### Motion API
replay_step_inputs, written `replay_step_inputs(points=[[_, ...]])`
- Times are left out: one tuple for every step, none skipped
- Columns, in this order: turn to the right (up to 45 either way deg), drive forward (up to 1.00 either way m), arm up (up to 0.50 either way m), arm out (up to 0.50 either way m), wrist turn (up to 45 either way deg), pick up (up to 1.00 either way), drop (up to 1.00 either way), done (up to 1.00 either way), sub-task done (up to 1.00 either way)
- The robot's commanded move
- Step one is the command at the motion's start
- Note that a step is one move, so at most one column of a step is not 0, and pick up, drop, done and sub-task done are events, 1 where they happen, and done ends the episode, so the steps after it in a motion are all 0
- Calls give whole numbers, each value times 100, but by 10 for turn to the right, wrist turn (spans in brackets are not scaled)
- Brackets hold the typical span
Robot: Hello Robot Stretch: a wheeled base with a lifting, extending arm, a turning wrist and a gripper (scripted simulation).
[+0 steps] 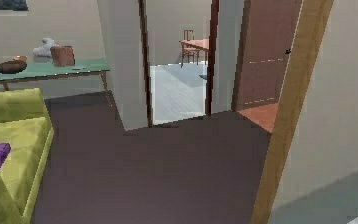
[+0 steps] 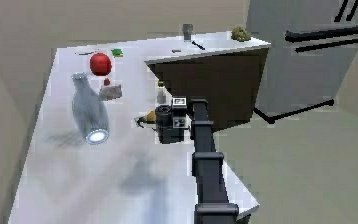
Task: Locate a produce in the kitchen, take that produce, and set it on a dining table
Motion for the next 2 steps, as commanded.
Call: replay_step_inputs(points=[[0, 0, 10, 0, 0, 0, 0, 0, 0], [0, 0, 2, 0, 0, 0, 0, 0, 0]])
